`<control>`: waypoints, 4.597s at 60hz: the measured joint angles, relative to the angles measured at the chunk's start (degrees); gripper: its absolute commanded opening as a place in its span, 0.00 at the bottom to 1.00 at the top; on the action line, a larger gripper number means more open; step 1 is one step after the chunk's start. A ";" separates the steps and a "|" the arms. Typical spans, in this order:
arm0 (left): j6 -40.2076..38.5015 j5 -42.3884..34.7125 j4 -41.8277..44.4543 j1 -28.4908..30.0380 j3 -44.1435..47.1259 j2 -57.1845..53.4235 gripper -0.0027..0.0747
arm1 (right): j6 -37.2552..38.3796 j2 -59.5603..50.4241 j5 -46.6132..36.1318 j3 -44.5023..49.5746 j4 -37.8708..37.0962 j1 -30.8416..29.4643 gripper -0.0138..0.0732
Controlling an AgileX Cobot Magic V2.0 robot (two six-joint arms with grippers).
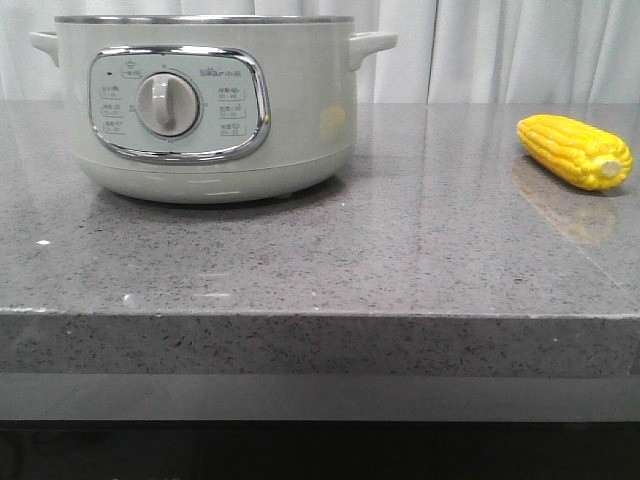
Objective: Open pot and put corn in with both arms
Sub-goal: 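Lift the glass lid off the cooker with the left gripper, then lower the right gripper onto the yellow corn cob and grasp it, then lift the corn cob with the right gripper and carry it over the pot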
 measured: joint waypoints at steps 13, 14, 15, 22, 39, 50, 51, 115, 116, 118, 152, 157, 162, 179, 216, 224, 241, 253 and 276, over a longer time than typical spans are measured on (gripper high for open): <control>-2.01 2.14 0.00 1.18 11.54 -12.85 0.22 | 0.00 1.49 1.19 -0.22 0.23 0.00 0.77; -2.13 2.14 -0.13 1.19 12.25 -13.64 0.22 | 0.00 1.79 1.34 -0.36 0.35 0.00 0.77; -2.28 2.14 -0.11 1.19 12.94 -14.42 0.22 | 0.00 2.24 1.52 -0.52 0.33 0.00 0.77; -2.78 2.29 -0.21 1.28 18.07 -19.75 0.22 | 0.00 5.68 3.16 -3.12 0.37 0.14 0.77; -3.05 3.03 -0.21 1.28 21.35 -24.38 0.22 | 0.00 20.74 7.87 -13.66 0.37 1.95 0.77; -3.05 3.03 -0.21 1.28 21.43 -24.38 0.22 | 0.00 33.83 10.42 -21.86 0.46 2.52 0.77; -3.05 3.03 -0.21 1.28 21.43 -24.38 0.22 | 0.00 34.88 10.59 -22.77 0.46 2.53 0.77; -3.05 3.03 -0.21 1.28 21.43 -24.38 0.22 | 0.00 80.64 14.26 -50.02 -1.91 2.53 0.77; -3.05 3.03 -0.21 1.28 21.43 -24.38 0.22 | 0.00 80.94 14.26 -50.02 -1.91 2.53 0.77; -3.05 3.03 -0.21 1.28 21.43 -24.38 0.22 | 0.00 81.23 14.26 -50.02 -1.94 2.53 0.77; -3.05 3.03 -0.21 1.28 21.43 -24.38 0.22 | 0.00 83.15 14.15 -50.05 -2.07 2.53 0.53; -3.05 3.03 -0.10 1.28 21.43 -24.38 0.22 | 0.00 83.15 14.15 -50.05 -2.07 2.53 0.53; -3.05 3.03 -0.10 1.28 21.43 -24.38 0.22 | 0.00 82.62 14.25 -50.05 -2.07 2.53 0.53; -3.05 3.03 0.00 1.28 21.43 -24.38 0.22 | 0.00 76.75 15.69 -52.81 -1.96 3.95 0.53; -3.05 2.93 0.00 1.28 21.43 -24.38 0.22 | -1.53 73.66 17.41 -75.94 -0.71 27.23 0.53; -3.05 2.93 0.00 1.28 21.43 -24.38 0.22 | -1.66 73.78 14.80 -76.08 -0.71 30.58 0.53; -3.05 2.93 0.00 1.28 21.43 -24.38 0.22 | -1.81 77.98 11.43 -76.12 -0.71 33.97 0.53; -3.05 2.93 0.10 1.28 21.43 -24.38 0.22 | -1.90 83.37 11.23 -76.12 -0.71 34.08 0.53; -3.05 2.93 0.21 1.28 21.43 -24.38 0.22 | -1.90 89.98 11.19 -76.12 -0.71 34.08 0.74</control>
